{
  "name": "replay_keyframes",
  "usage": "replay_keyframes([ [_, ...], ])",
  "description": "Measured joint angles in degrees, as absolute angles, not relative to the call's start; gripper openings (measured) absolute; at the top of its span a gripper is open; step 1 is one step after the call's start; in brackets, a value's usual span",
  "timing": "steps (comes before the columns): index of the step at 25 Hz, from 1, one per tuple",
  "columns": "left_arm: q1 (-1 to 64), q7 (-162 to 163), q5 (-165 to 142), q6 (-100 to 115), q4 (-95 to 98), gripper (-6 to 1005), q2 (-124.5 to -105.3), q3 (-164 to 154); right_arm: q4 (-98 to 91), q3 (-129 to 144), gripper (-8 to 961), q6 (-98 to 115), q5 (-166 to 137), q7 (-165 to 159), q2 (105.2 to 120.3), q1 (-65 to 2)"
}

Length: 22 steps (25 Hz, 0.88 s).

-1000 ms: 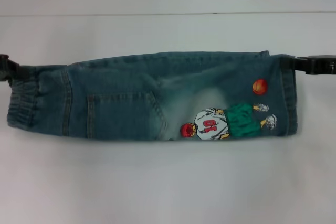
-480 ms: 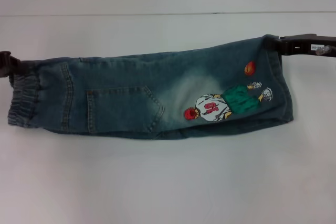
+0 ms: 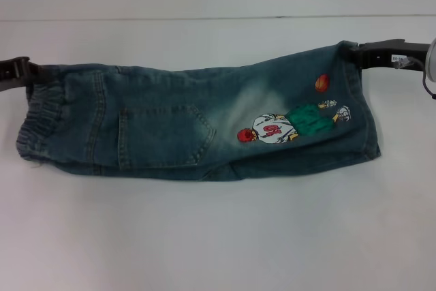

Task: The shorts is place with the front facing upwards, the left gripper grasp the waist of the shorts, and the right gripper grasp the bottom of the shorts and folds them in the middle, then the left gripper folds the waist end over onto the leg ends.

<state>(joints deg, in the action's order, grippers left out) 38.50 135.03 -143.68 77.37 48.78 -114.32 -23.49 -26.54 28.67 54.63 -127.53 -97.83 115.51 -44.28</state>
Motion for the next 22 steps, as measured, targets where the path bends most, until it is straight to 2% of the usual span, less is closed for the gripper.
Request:
replay_keyframes([
  [11,38.57,134.45,-143.61,72.71,48.78,63,-115.41,-26.40,-26.70,31.76,18,49.82,-127.50,-95.69,116.51,-45.94],
  [22,37.86,134.65,-143.95,71.36,47.31,65,-115.29,-26.65,-24.65,33.59,19,45.22,-127.37,-93.94,117.71,-46.91],
])
